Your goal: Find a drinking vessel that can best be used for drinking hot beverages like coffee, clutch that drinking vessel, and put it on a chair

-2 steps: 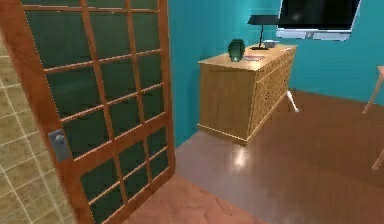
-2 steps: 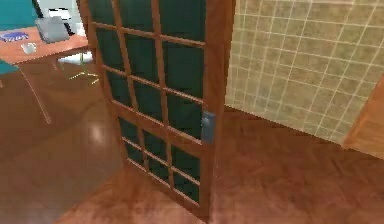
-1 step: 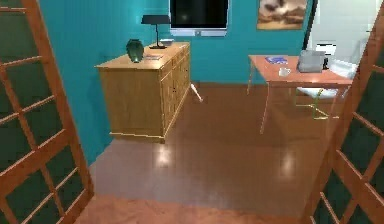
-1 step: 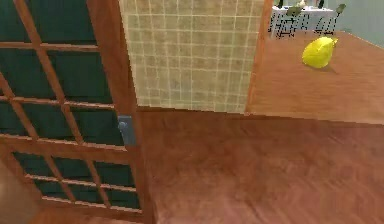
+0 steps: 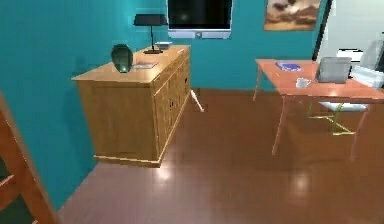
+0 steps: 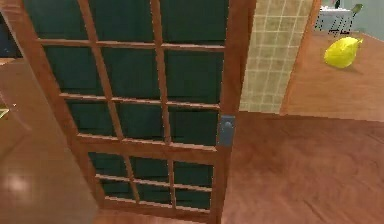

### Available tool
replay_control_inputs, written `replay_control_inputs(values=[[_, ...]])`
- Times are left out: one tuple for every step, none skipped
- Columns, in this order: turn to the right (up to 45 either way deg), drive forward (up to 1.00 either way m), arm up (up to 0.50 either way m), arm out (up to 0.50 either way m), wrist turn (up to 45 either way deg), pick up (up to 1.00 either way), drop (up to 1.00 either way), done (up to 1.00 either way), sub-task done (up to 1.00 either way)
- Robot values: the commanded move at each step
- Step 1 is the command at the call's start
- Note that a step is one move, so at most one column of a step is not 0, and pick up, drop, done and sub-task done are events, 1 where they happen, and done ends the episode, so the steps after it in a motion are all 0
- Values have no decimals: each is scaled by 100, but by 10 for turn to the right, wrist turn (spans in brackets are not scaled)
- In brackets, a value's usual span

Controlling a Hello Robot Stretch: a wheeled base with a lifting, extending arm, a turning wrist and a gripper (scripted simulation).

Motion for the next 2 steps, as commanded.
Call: replay_control_inputs(values=[[150,0,0,0,0,0,0,0,0],[0,100,0,0,0,0,0,0,0]])
